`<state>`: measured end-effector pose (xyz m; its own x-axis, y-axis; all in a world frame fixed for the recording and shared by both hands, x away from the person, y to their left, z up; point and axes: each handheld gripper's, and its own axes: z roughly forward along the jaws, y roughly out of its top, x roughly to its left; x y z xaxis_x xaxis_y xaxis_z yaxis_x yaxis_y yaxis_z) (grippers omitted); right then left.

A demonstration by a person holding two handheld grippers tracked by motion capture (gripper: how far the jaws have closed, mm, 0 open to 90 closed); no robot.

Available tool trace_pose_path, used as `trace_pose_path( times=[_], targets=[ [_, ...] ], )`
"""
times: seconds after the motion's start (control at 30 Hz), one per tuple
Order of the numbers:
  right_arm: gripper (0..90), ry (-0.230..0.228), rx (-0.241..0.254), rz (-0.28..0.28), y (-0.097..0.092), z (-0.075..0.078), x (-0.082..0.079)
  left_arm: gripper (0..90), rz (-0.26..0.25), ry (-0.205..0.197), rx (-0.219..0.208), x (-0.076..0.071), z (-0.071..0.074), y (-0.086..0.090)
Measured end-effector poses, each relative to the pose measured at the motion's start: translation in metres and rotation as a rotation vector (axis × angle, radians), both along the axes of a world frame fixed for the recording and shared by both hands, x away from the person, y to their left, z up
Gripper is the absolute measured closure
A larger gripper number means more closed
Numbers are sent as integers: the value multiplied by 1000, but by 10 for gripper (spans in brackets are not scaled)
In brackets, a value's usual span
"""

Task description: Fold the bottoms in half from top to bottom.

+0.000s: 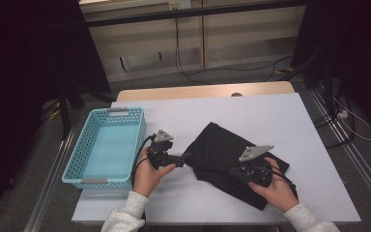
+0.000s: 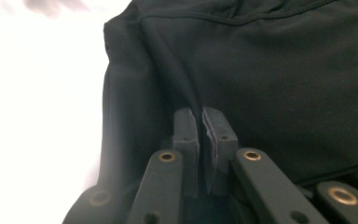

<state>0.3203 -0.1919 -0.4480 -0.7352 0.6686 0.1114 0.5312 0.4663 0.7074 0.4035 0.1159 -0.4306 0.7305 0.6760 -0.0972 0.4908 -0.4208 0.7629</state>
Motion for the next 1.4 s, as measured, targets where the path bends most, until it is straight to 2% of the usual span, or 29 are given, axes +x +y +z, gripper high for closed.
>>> trace_pose_path(
  times=[0.3,0.4,0.43,0.7,0.87,0.97,1.07,1.2,1.4],
  targets=[
    [863,-7,18,-5,-2,3,0,150,18,0,-21,1,2,3],
    [864,-13,21,-4,-2,5,-1,146,18,7,-19,1,2,4],
    [865,-13,22,-4,-3,6,-2,144,10,2,-5,2,2,5],
    [867,-25,25,-10,-4,8,-5,128,24,15,-38,4,2,5],
    [866,-29,29,-6,-5,9,-7,100,33,38,-52,7,2,10],
    [867,-29,34,-17,-7,10,-8,88,27,56,-46,6,0,11],
    [867,-29,33,-22,-7,10,-10,85,17,50,-31,4,-1,10],
    [867,-40,25,-21,-7,12,-12,84,20,37,-45,2,2,10],
    [867,-41,14,-29,-9,13,-15,84,24,36,-39,0,3,11]
  ],
)
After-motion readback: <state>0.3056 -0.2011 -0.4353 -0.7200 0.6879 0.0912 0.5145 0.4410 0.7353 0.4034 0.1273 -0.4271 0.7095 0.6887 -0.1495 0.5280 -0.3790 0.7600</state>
